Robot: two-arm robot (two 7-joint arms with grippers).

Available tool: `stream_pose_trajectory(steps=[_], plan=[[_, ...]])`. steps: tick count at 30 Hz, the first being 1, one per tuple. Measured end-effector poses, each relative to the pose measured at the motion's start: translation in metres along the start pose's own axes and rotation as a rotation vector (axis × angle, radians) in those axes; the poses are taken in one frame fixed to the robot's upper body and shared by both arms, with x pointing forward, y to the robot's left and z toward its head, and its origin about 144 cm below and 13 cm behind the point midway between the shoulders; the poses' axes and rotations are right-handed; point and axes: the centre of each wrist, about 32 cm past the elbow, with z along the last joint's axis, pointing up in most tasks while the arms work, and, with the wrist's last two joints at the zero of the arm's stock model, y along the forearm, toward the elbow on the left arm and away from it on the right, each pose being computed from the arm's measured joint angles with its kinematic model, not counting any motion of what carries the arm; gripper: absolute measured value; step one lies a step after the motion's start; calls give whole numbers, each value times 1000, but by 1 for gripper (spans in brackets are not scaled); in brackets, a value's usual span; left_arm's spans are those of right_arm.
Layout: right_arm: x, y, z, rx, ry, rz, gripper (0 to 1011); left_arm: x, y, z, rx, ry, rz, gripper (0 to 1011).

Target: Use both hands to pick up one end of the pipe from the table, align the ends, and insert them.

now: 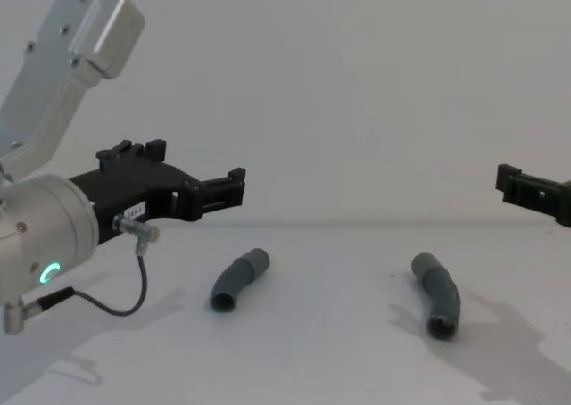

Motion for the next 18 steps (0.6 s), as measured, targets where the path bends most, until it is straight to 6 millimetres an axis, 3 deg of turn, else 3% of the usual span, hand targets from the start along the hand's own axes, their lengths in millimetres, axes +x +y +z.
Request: stream_pose_trajectory(steps=[18], plan=[[0, 0, 0, 0, 0, 0, 1000, 6, -8, 4, 31, 10, -17, 1001]])
